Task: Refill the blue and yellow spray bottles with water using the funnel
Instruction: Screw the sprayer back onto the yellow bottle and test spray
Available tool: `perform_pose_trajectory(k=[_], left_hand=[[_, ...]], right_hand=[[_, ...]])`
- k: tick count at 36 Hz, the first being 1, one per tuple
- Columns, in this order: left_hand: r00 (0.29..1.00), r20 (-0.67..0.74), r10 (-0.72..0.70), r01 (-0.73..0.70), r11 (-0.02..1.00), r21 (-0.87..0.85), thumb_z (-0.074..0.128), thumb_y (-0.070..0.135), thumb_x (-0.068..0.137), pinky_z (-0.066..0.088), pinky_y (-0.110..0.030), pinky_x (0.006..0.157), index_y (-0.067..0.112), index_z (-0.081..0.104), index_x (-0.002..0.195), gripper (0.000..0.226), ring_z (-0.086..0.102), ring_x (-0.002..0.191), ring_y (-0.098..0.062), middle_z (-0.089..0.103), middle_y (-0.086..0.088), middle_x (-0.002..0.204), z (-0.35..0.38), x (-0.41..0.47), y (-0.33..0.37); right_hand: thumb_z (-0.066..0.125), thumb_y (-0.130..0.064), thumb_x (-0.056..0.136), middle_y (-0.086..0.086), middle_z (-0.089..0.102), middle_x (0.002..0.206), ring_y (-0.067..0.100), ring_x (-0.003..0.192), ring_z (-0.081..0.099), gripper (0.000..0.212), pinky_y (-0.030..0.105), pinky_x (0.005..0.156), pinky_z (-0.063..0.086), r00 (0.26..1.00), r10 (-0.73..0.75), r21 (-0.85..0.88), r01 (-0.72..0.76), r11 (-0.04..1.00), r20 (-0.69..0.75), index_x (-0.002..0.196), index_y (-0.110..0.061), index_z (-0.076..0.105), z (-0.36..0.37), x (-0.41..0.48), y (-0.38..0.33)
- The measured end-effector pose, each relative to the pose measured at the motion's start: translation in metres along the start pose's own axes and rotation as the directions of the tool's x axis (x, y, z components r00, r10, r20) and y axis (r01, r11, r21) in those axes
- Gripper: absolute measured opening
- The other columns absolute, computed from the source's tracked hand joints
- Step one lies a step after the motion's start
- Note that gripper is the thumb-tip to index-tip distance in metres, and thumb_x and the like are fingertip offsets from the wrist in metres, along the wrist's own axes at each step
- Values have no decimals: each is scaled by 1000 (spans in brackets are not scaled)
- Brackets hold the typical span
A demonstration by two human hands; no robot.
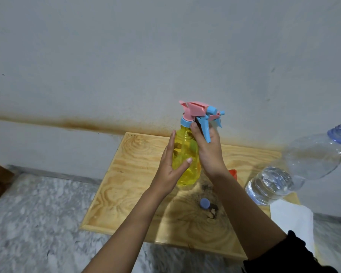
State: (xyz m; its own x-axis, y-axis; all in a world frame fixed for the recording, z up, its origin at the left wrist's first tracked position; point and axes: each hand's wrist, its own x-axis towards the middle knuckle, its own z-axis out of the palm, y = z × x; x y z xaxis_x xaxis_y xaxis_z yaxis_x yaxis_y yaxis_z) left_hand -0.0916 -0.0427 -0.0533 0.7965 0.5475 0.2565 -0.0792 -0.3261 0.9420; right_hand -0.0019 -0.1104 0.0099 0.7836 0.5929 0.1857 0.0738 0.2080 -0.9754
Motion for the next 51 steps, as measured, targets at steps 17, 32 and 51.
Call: perform_pose_trajectory(k=[17,32,51], left_hand=[[1000,26,-11,12,999,-47,58,42,85,23,-2,103,54,11,139,73,16,137,14,16,50,139,-1,-2,3],[998,65,-22,24,999,-34,58,45,84,18,1,101,58,12,137,72,13,136,17,14,52,138,6,-1,11],[997,67,-22,23,1000,-11,60,42,86,23,-2,102,64,12,137,73,19,135,16,20,45,140,1,-4,11]], right_hand=[[53,-7,92,-2,64,83,9,80,61,11,24,78,50,991,107,18,-109,994,82,96,-13,61,-6,18,-12],[69,-1,80,12,54,102,12,81,60,29,18,73,50,997,64,40,-62,997,-41,92,-13,45,-9,13,-10],[53,-11,93,21,68,101,15,80,66,25,23,69,53,981,180,98,-186,978,72,110,7,56,-13,12,-24]])
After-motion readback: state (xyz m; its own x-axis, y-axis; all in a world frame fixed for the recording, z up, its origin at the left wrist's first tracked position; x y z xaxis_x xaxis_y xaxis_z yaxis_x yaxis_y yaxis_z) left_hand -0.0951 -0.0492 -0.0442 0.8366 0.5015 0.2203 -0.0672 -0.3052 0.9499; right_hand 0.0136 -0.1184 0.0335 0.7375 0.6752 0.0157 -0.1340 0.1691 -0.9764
